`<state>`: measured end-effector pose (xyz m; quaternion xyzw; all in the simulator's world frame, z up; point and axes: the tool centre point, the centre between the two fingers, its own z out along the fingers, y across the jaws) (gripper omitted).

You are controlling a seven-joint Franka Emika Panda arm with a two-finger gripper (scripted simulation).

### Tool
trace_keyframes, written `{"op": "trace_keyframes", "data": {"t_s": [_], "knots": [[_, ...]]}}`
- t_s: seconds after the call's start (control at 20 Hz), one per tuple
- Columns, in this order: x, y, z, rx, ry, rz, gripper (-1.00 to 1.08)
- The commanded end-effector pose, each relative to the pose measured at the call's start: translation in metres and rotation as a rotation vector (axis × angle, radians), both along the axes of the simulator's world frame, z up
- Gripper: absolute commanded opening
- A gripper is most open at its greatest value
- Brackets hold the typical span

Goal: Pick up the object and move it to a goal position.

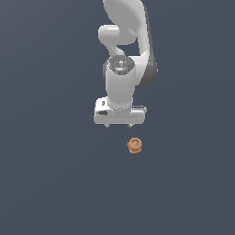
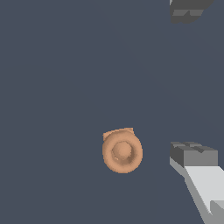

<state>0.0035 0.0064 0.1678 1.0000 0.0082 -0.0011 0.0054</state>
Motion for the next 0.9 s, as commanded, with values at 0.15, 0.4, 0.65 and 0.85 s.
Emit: {"op": "trace_keyframes", "data": {"t_s": [0.15, 0.4, 0.65, 0.85], "knots": [[0.002, 0.003, -0.001, 0.004, -0.002, 0.004, 1.0], [0.007, 0.011, -0.006, 0.02, -0.009, 0.015, 1.0], [0.008, 0.012, -0.007, 0.019, -0.009, 0.019, 1.0], [0.011, 0.02, -0.015, 0.017, -0.008, 0.041, 1.0]]}}
